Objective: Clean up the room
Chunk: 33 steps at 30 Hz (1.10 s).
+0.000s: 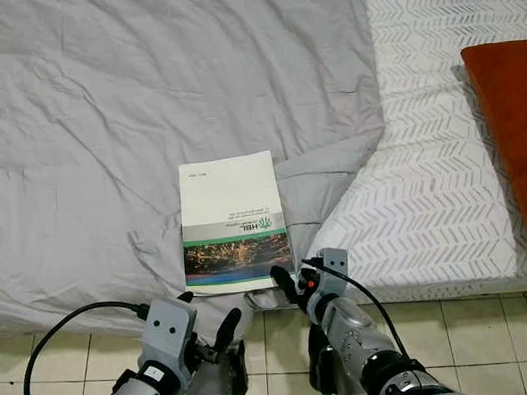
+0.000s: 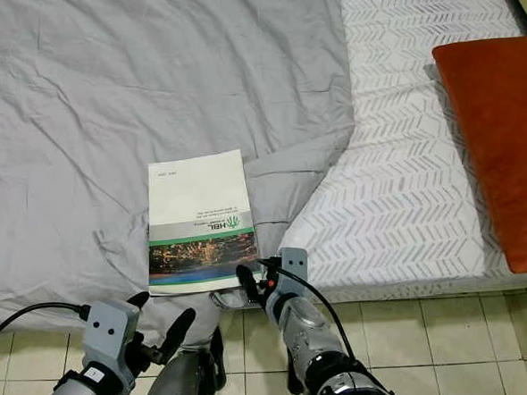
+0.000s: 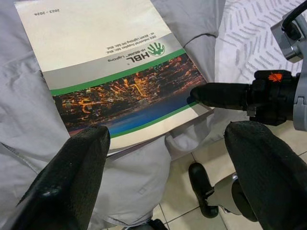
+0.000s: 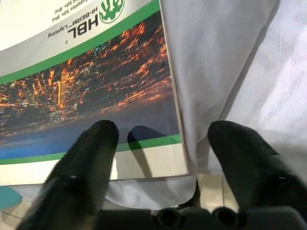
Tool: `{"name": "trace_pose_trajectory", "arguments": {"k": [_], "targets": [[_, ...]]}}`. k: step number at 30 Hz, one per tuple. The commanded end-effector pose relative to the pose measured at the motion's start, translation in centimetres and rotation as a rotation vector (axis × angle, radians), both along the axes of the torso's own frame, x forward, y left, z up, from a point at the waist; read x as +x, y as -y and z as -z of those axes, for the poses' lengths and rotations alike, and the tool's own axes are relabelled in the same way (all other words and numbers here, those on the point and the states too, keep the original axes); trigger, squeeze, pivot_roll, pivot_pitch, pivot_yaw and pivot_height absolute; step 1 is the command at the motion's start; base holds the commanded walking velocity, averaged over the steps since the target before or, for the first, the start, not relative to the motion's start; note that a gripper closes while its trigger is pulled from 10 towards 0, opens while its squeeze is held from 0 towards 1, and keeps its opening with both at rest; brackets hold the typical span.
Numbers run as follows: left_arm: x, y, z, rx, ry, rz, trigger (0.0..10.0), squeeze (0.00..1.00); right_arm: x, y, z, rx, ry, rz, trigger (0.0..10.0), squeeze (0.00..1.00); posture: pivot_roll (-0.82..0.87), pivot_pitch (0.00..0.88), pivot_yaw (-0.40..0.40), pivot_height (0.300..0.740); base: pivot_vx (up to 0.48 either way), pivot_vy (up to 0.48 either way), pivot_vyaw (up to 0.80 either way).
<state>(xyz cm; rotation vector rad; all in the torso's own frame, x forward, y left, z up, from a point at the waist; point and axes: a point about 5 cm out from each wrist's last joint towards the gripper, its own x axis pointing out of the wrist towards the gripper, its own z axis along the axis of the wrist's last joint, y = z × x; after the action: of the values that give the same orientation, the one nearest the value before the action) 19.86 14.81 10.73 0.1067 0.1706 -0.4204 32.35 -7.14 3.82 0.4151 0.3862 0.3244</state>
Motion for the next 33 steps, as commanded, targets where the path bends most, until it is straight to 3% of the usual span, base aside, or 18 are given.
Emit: {"name": "trace_pose_trajectory", "arguments": {"k": [1,11,20,22,29,33], "targets": [[-0.7,-0.1,0.7,0.011,-0.04,-0.008,10.0,0.0,-1.2,-0.8,1.5,0.033,-0.082,-0.013,0.1,0.0,0.2,0.561,0.003,0.74,0.0,0.0,0.0],[-0.7,0.3,1.0,0.004,-0.043,-0.01,10.0,0.0,-1.5,-2.1,1.6,0.072,-0.123,-0.024,0.0,0.0,0.2,0.546,-0.009,0.74,0.0,0.0,0.0],[-0.3,0.3,1.4,0.006,-0.044,-0.017,10.0,0.0,-1.2,-1.8,1.4,0.081,-0.119,-0.018,0.0,0.0,0.18,0.52,-0.023,0.74,0.0,0.0,0.0],[0.4,0.5,1.8,0.007,-0.038,-0.02,10.0,0.0,-1.2,-1.5,1.3,0.073,-0.109,-0.022,0.0,0.0,0.17,0.476,-0.039,0.74,0.0,0.0,0.0],[2.8,1.0,2.6,0.012,0.0,-0.027,10.0,0.0,0.5,-1.2,-1.6,0.037,0.083,-0.082,0.0,0.0,0.14,0.291,-0.081,0.74,0.0,0.0,0.0],[4.2,1.2,3.0,0.003,0.017,-0.043,10.0,0.0,1.5,-1.3,-5.3,0.045,0.257,-0.151,0.0,0.0,0.11,0.188,-0.095,0.74,0.0,0.0,0.0]]}}
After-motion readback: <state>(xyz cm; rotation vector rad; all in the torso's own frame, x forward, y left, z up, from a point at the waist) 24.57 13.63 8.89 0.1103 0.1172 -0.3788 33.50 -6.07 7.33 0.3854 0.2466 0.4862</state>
